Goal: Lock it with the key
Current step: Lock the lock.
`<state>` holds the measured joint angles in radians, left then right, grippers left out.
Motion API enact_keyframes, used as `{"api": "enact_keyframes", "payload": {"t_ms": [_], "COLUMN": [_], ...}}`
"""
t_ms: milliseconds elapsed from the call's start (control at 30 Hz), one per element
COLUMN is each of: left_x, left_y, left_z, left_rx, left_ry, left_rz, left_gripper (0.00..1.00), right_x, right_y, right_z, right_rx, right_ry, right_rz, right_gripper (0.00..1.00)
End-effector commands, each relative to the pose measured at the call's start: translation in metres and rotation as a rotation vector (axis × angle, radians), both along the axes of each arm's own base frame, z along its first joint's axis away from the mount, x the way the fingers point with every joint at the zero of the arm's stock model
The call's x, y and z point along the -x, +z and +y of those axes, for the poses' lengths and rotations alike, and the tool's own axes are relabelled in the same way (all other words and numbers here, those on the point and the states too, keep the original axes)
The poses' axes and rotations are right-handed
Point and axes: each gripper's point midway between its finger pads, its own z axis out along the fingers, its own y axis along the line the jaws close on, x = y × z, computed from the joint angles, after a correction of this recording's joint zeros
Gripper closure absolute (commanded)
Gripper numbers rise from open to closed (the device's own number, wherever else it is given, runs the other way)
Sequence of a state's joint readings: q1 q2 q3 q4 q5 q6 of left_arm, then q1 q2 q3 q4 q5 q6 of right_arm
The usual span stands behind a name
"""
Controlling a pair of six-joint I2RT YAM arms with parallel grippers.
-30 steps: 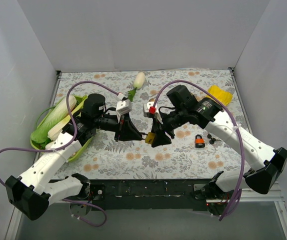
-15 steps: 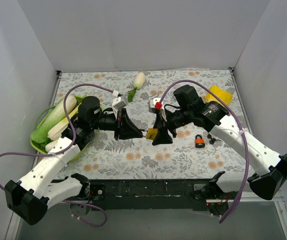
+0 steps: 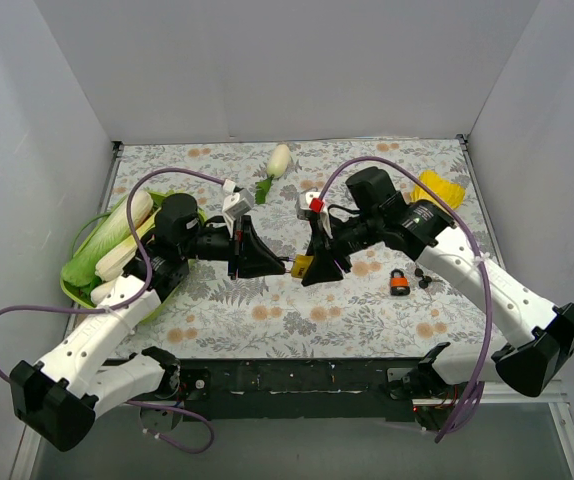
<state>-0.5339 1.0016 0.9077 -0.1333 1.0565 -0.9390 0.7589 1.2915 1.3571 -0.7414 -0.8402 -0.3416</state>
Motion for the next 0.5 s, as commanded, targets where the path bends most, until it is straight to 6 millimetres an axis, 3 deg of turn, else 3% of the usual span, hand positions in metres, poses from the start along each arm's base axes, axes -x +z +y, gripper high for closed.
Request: {"api": "enact_keyframes", "payload": {"t_ms": [0, 267, 467], "left_x": [-0.003, 0.001, 0.020], "left_y": [0.004, -0.006, -0.012], "left_z": [-0.006, -0.016, -0.032], "left_rx": [0.027, 0.026, 0.030], "left_ry": [-0.003, -0.028, -0.093], "left_rz": [-0.060, -0.046, -0.022], "left_gripper": [1.00, 1.00, 1.00], "right_x": [0.007, 0.014, 0.006], "right_y": [0.024, 0.025, 0.030], "right_z": [0.014, 0.022, 0.031], "right_rx": [-0.094, -0.112, -0.131], "right_ry": [0.080, 0.121, 0.108], "right_rz": [-0.008, 0.003, -0.008], "right_gripper": [0.99, 0.99, 0.99]}}
